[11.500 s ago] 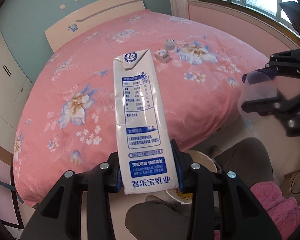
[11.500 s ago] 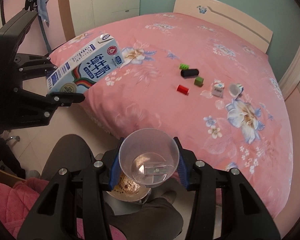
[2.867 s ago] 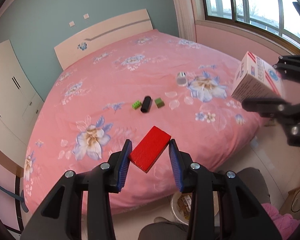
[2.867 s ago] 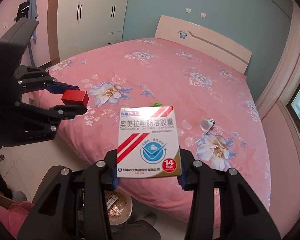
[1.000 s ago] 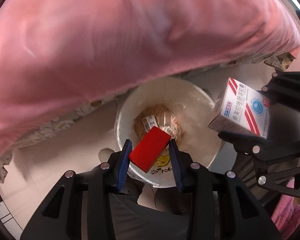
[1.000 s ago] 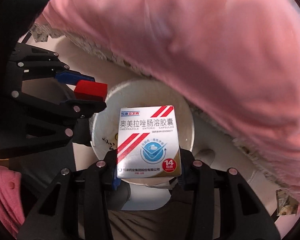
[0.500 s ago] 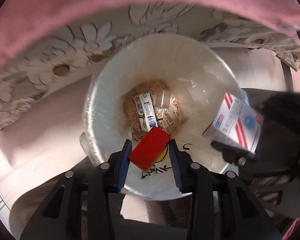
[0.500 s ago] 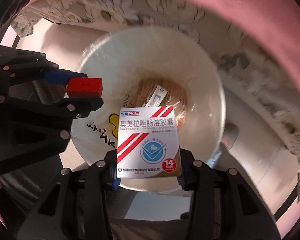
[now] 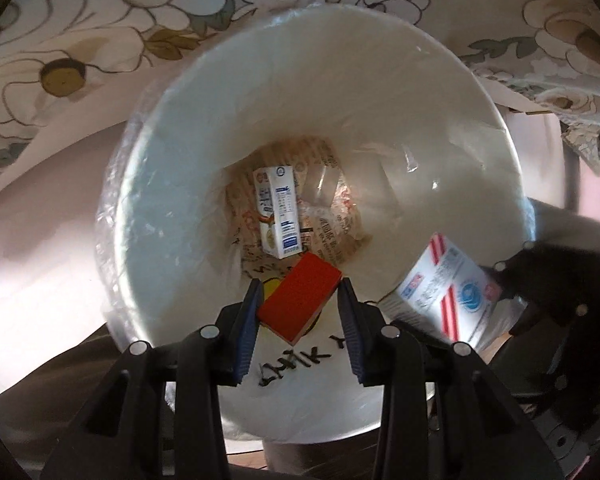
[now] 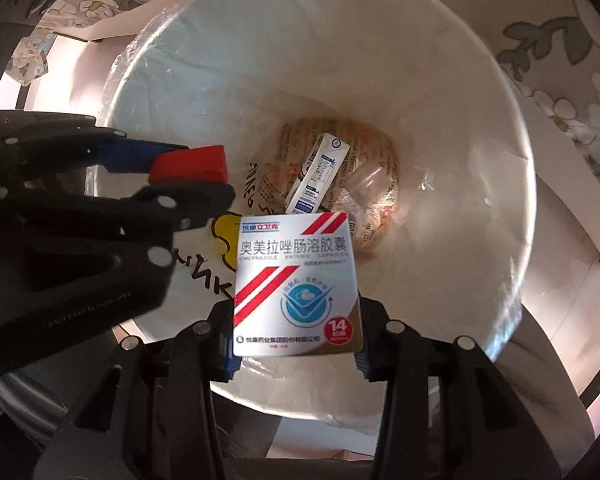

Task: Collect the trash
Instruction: 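Open both tools to drop the red block and medicine box into the bin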

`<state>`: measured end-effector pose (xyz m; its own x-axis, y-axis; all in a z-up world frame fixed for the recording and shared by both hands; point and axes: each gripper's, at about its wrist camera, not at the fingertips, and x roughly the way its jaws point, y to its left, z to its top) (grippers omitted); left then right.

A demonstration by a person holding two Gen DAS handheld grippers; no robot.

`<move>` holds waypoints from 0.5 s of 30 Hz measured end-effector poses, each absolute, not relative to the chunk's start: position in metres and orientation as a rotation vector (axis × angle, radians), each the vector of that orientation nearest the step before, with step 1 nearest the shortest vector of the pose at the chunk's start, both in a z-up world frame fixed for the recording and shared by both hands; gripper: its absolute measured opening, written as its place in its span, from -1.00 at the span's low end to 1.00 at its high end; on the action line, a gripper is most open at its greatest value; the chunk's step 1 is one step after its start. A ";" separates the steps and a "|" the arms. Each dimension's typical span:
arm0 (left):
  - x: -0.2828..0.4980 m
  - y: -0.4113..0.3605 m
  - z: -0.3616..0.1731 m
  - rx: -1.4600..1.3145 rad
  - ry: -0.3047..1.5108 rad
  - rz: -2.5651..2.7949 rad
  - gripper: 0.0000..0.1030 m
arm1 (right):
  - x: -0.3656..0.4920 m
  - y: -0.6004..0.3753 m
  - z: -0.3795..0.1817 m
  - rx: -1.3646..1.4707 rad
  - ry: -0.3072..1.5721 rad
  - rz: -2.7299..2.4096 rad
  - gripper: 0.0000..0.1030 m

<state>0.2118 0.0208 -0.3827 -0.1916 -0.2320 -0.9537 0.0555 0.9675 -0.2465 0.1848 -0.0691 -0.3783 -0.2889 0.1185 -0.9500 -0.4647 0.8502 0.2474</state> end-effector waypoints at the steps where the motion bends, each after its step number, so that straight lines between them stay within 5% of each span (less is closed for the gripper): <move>1: 0.213 0.021 -0.384 -0.140 1.744 -0.255 -0.21 | 0.185 -0.069 -0.380 -0.261 1.782 0.573 -0.14; 4: 0.213 0.022 -0.387 -0.154 1.757 -0.241 -0.21 | 0.187 -0.070 -0.392 -0.260 1.793 0.552 -0.03; 6: 0.213 0.022 -0.390 -0.161 1.772 -0.242 -0.20 | 0.187 -0.070 -0.396 -0.273 1.799 0.529 0.22; 15: 0.214 0.020 -0.396 -0.169 1.774 -0.242 -0.10 | 0.184 -0.071 -0.405 -0.277 1.796 0.545 0.22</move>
